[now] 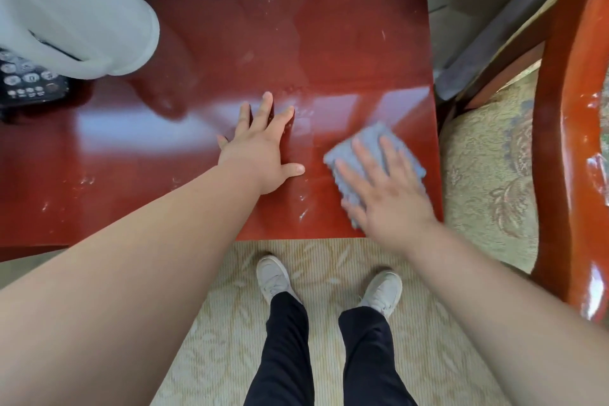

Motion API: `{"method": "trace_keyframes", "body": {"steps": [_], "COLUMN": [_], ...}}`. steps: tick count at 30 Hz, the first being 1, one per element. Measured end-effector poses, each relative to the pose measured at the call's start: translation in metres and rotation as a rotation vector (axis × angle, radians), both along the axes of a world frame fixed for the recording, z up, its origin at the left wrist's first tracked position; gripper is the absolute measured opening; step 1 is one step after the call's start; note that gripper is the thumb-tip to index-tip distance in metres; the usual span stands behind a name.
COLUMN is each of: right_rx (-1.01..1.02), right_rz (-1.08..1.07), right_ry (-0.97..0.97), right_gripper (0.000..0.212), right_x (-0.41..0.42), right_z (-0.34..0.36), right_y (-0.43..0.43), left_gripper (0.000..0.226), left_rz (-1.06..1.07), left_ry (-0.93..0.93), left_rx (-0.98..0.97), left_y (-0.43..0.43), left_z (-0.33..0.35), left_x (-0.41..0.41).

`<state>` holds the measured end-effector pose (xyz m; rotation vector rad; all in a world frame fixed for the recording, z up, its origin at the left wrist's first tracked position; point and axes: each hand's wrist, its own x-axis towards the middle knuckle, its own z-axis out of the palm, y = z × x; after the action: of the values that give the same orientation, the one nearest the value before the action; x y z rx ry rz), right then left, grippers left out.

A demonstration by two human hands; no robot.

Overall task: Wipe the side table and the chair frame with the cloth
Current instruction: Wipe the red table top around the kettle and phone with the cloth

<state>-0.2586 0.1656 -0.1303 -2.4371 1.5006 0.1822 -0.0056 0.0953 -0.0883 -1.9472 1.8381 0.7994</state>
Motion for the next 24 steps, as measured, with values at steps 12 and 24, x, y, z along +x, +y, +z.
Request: {"method": "trace_keyframes", "body": {"steps": [12, 24], "right_rx": [0.02, -0.012], "right_rz": [0.136, -0.079], "right_ry": [-0.034, 0.024], "right_gripper": [0.077, 0.067], "right_x": [0.049, 0.098], "right_z": [0.0, -0.002], "right_y": [0.069, 0.005], "left_gripper": [0.102, 0.108], "left_rz": [0.059, 0.148], "left_ry": [0.019, -0.005], "left_rx": [-0.184, -0.075], "left_y": [0.065, 0.12], "left_z": [0.015, 0.007], "left_x": [0.042, 0.086]}}
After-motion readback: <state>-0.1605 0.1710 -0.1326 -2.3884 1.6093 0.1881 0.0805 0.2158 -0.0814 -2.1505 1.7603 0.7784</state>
